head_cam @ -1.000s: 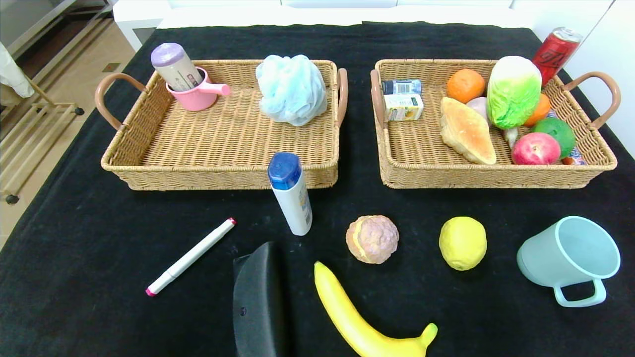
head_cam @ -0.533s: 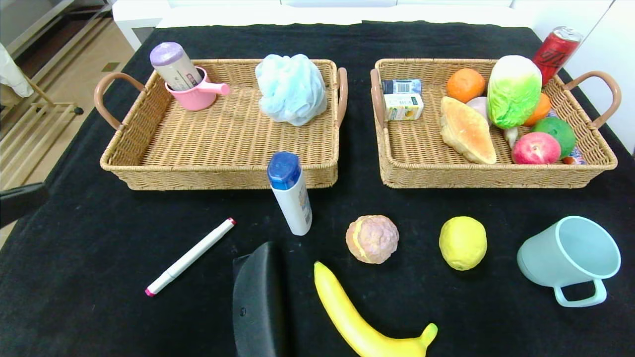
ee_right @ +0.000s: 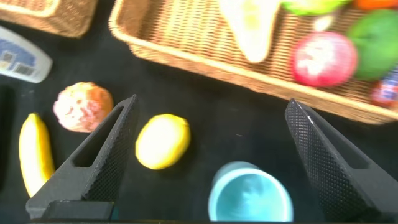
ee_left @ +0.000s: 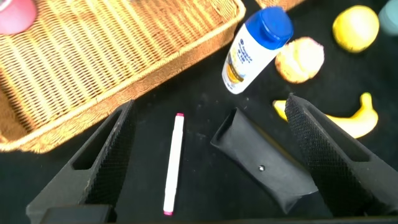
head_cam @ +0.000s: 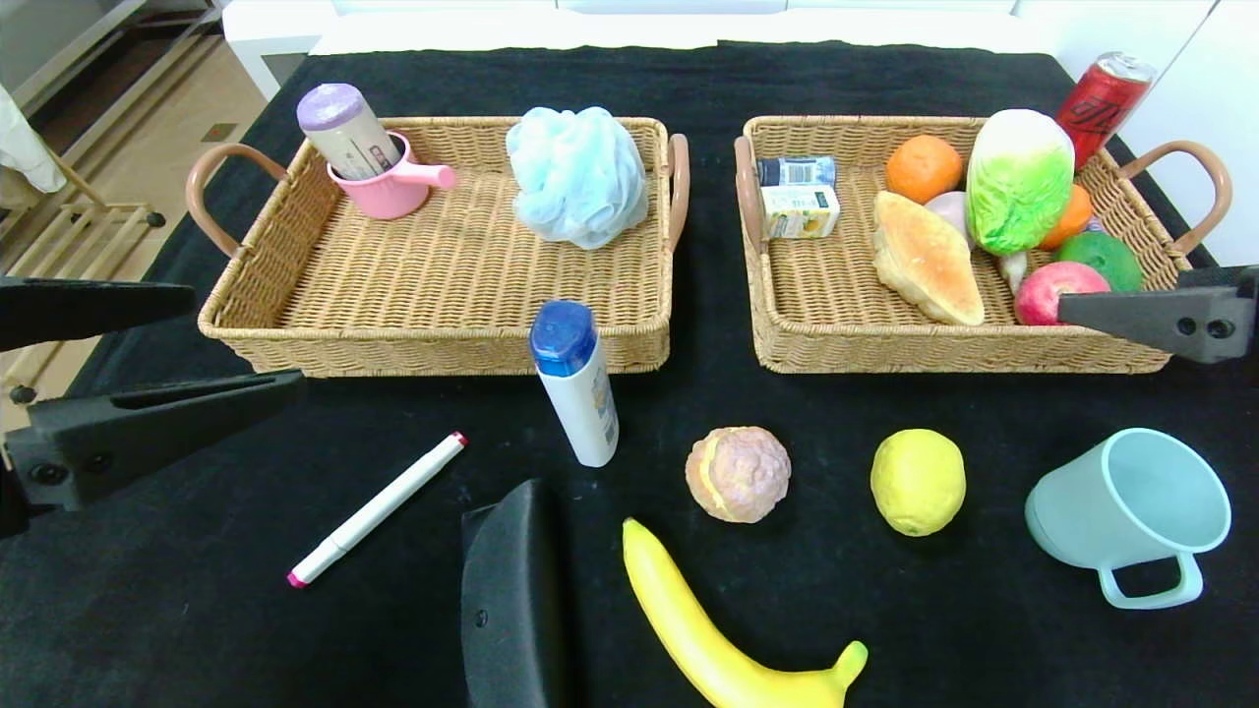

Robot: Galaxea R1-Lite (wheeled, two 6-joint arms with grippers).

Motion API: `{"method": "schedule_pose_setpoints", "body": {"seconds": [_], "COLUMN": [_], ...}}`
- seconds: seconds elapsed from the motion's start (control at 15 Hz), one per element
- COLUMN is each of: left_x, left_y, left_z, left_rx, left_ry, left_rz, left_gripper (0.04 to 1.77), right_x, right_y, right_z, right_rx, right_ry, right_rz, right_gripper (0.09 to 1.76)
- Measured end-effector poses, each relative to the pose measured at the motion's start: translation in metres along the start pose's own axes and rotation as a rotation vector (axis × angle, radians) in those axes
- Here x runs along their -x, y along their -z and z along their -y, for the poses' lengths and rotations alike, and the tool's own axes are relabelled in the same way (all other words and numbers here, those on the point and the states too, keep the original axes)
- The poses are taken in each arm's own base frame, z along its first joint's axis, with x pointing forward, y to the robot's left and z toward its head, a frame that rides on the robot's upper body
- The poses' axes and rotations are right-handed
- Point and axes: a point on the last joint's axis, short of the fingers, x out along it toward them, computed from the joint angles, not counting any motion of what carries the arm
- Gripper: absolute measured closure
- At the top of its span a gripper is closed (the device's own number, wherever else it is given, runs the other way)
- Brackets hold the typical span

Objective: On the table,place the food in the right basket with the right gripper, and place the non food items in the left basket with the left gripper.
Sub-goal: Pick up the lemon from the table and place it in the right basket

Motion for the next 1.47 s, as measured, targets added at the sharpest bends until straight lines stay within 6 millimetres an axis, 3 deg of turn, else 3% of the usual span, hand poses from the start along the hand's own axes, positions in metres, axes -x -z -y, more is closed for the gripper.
{"method": "schedule_pose_setpoints", "body": {"seconds": [0.53,1.07,1.47], "left_x": [-0.016,-0.017,-0.015], "left_y": [0.007,0.007,0.007], "left_z": [0.005,0.004,0.005], "left_rx": [-0.026,-0.028,-0.029], "left_ry": [0.043,0.025,0.023], "left_rz": [-0.043,-0.049,-0.043], "left_gripper": [0.09,0.09,0.09], "right_x": [-0.033,-0.044,-0.073], "right_y": [0.006,0.005,0.011], "right_z": [-0.045,-0.074,-0.088], "right_rx": [0.04,-0.133,-0.27], "right_ry": [-0.006,0.06,0.185], "right_rz": [-0.129,-0.388,-0.498], "right_gripper": [0.14,0.14,0.14]}}
